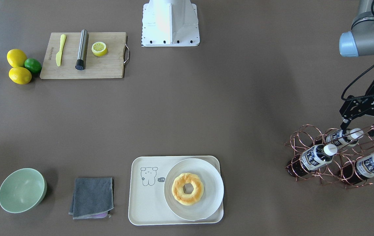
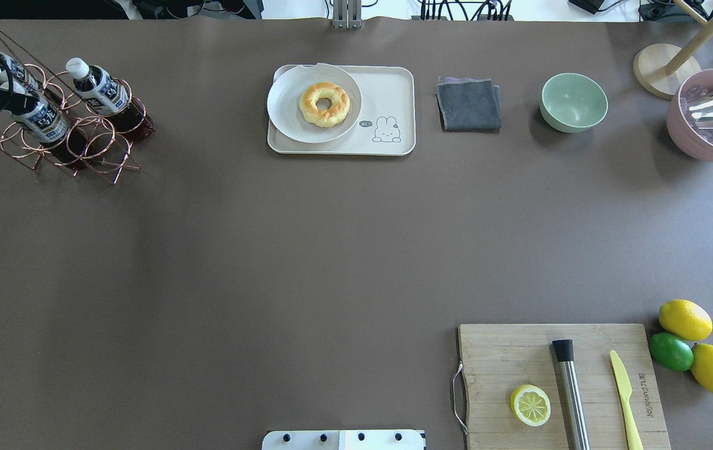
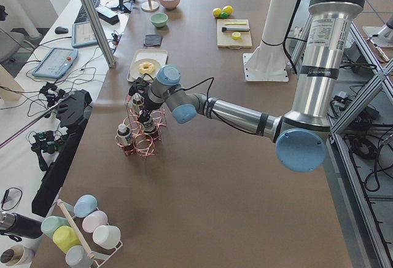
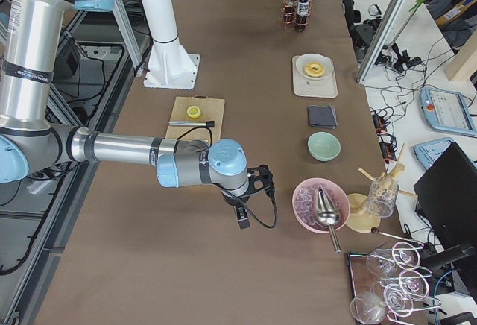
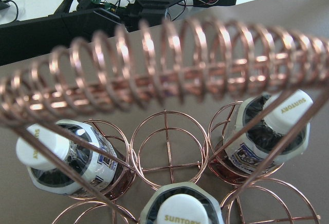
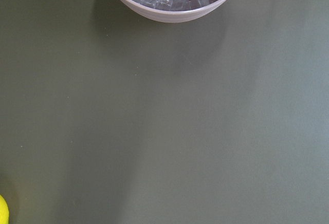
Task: Place tea on tray
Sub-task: 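Reach the left gripper down into the copper rack and grasp a tea bottle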
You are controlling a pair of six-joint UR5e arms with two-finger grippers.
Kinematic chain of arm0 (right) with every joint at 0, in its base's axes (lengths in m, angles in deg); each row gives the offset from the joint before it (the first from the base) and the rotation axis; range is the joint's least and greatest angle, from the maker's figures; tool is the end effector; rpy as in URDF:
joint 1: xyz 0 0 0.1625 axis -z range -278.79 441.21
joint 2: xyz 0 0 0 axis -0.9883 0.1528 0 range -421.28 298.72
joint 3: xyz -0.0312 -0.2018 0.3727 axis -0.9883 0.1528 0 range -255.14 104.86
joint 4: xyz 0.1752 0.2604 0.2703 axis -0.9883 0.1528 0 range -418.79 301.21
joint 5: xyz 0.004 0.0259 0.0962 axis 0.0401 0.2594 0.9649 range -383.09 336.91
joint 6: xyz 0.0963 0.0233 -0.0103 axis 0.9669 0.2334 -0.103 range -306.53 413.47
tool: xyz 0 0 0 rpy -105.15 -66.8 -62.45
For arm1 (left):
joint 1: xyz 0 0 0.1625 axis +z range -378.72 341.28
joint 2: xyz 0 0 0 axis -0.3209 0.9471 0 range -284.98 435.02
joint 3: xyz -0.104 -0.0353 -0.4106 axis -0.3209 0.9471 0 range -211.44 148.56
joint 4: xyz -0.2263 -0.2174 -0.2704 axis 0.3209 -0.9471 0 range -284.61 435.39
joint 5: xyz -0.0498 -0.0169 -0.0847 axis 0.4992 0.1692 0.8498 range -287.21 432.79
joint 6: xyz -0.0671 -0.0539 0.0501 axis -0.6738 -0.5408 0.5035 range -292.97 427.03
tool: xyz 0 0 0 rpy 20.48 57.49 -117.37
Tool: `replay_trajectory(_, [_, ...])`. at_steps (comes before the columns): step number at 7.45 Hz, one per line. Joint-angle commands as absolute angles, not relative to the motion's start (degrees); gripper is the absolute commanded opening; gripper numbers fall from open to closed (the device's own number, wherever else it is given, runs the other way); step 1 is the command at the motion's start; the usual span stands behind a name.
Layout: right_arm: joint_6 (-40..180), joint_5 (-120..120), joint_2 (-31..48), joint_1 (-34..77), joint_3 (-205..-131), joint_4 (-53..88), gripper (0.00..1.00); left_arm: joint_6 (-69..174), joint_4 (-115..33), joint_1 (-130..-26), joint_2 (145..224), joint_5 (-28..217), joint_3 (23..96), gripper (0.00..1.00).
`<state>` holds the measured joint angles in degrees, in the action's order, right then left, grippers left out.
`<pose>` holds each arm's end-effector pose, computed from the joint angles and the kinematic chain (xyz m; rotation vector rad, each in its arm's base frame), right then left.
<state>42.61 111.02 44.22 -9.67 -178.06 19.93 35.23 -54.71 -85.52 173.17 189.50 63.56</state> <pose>0.0699 -0.3865 0.6453 0.2225 -0.7511 -0.2237 0.1443 -0.5616 0.4673 0.6084 0.8028 0.0792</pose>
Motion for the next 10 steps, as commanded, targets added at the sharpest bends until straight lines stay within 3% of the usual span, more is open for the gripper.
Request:
replay_trajectory(1, [42.66,110.86,44.62,-9.67,-178.06,17.86,1.0,35.04,-54.77,-85.52,173.46,189.51,63.22,0.83])
replay_trajectory(4, [42.58,110.85,44.89,-9.67,-178.06,17.41,1.0,30.84,-54.86,-85.52,174.33,189.51,62.61,0.82])
replay_trajectory(8, [42.49,110.86,45.5,-9.67,-178.06,16.01,1.0,30.91,-54.86,-85.52,173.98,189.51,62.78,0.69])
replay_trajectory(10, [42.49,110.94,45.85,-9.67,-178.06,15.91,1.0,30.82,-54.77,-85.52,173.9,189.51,62.78,0.33])
